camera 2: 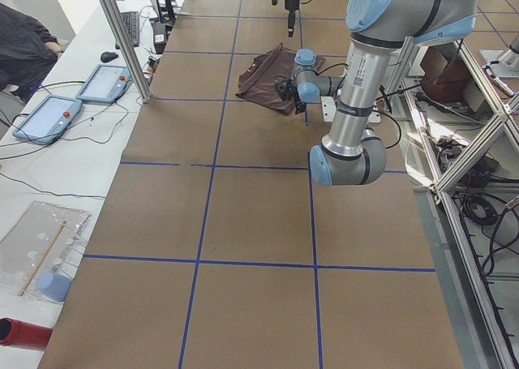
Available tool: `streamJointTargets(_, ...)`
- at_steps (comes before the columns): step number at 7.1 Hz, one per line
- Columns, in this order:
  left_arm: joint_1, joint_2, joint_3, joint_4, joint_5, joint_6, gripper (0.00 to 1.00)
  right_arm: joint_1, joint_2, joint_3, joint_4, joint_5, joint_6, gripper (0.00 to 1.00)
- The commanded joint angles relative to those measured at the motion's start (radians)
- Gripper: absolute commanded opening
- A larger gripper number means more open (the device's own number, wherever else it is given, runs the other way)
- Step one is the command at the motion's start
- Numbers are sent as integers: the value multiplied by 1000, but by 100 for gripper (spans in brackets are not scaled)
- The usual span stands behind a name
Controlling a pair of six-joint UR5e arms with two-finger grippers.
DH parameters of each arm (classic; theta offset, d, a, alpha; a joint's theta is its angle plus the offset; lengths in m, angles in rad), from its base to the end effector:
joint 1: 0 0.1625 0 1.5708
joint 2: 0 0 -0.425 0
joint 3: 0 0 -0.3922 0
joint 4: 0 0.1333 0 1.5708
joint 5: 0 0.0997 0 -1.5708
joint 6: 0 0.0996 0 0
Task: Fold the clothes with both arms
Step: 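Drag the shirt toward the robot with the right gripper while the left arm lowers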
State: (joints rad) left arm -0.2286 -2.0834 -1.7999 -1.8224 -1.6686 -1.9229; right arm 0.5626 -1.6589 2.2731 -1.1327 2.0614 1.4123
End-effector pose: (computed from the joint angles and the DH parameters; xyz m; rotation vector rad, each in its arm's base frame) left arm 0.5906 -0.2643 0.2385 -0.1523 0.9957 -0.4829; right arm -0.2998 -0.2911 0.3168 -0.0520 -1.1178 0.1031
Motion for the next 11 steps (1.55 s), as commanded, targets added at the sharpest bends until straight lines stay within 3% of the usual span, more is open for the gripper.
streamJointTargets(1,2,-10,19,2,41,-19,85,17,7,-3,1,0,-1,100)
streamJointTargets(7,-18,-29,51,0,66,-16,75,19,8,-9,1,2,-1,100)
streamJointTargets(8,-18,-29,51,2,67,-12,59,19,8,-9,1,2,-1,100)
streamJointTargets(9,-18,-29,53,2,76,-10,18,19,8,-9,1,0,-1,100)
streamJointTargets(10,-18,-29,56,3,76,-5,0,19,8,-9,1,0,-1,100)
streamJointTargets(11,-26,-29,56,3,76,-4,0,19,8,-9,1,-1,0,100)
